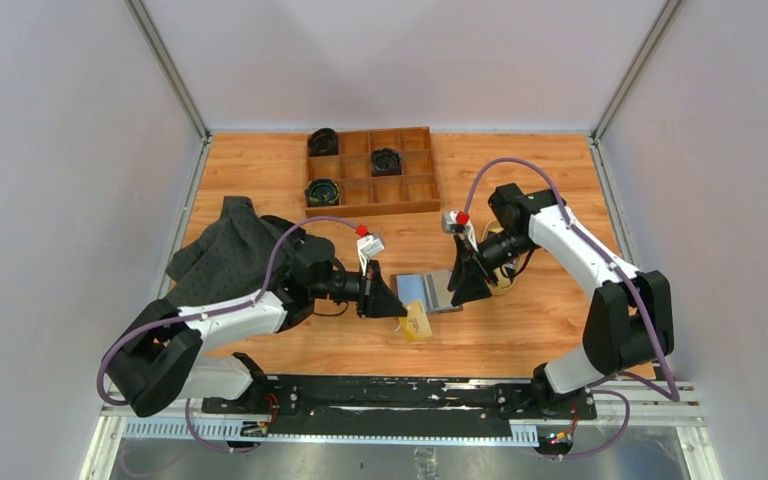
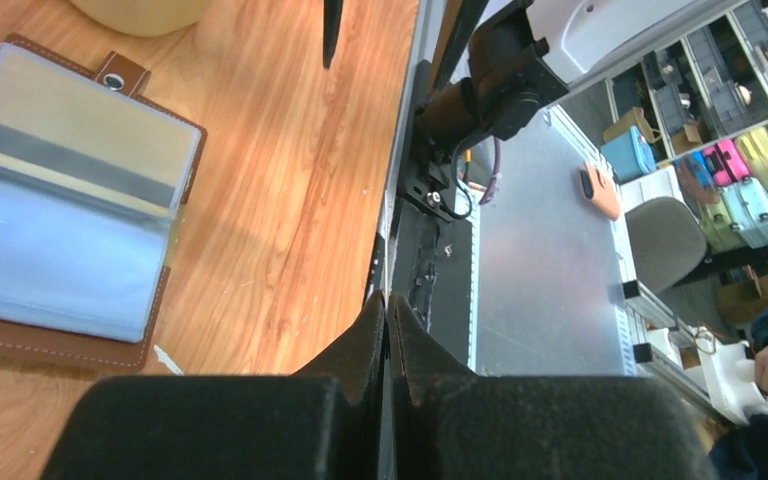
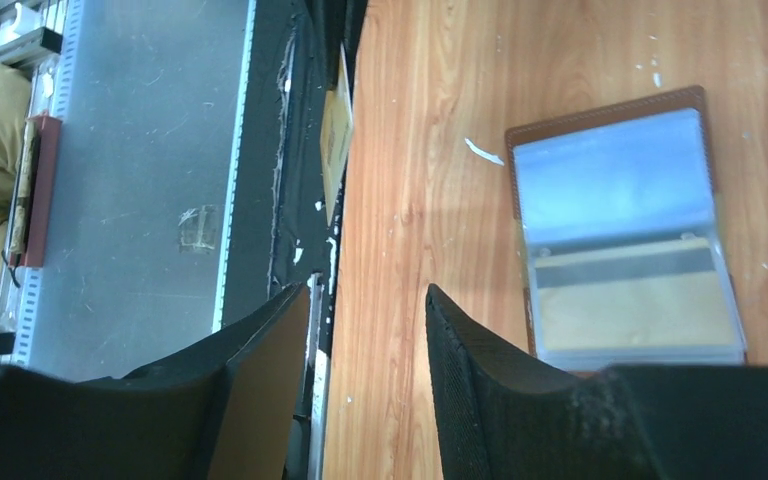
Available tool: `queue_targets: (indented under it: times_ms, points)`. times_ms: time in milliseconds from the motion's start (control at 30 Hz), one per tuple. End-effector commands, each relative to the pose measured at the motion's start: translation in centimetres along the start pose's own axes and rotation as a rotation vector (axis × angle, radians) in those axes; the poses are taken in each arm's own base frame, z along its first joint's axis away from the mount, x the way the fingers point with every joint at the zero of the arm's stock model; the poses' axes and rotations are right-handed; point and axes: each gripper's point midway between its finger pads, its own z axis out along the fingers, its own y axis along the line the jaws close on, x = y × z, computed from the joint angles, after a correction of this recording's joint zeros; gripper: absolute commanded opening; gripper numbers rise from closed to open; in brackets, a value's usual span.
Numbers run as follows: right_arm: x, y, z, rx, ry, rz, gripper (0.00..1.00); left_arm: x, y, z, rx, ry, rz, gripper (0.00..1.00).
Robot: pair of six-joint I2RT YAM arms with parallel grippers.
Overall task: Put the credit cards into the card holder
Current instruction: Insert the credit card into the card holder.
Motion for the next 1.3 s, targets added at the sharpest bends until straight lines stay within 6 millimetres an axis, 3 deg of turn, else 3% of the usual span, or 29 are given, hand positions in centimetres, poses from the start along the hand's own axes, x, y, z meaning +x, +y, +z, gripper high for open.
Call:
queue_targets:
  times_ms: [0,267,467,700,833,1133,1267]
  points:
    - [0.2,-0.3,-1.0,0.028,-0.03,0.037,0.49,-0.2,0.3,-0.3,-0.039,-0.034,0.02,0.0]
    - [1.6,-3.3,-0.3,0.085,-0.029,0.198,0.41,0.6,3.1,-0.7,-0.162,-0.069,-0.065,0.0]
    - [3.1,-5.2,0.1,0.127,0.01,0.276,0.38,-0.2,5.8,-0.9,-0.275,-0.122,-0.113,0.0]
    - [3.7,-6.3,0.4,0.143,0.022,0.328,0.37,-3.3,8.5,1.1,-0.278,-0.158,-0.175,0.0]
    - [4.2,-7.0,0.7,0.154,0.026,0.382,0.28,-4.0,10.1,1.7,-0.272,-0.194,-0.227,0.0]
    - [6.9,-9.8,1.3,0.23,0.099,0.516,0.15,-2.9,12.5,1.1,-0.311,-0.209,-0.348,0.0]
    - [7.4,-10.2,1.4,0.243,0.112,0.54,0.14,-2.4,13.0,0.9,-0.335,-0.202,-0.373,0.0]
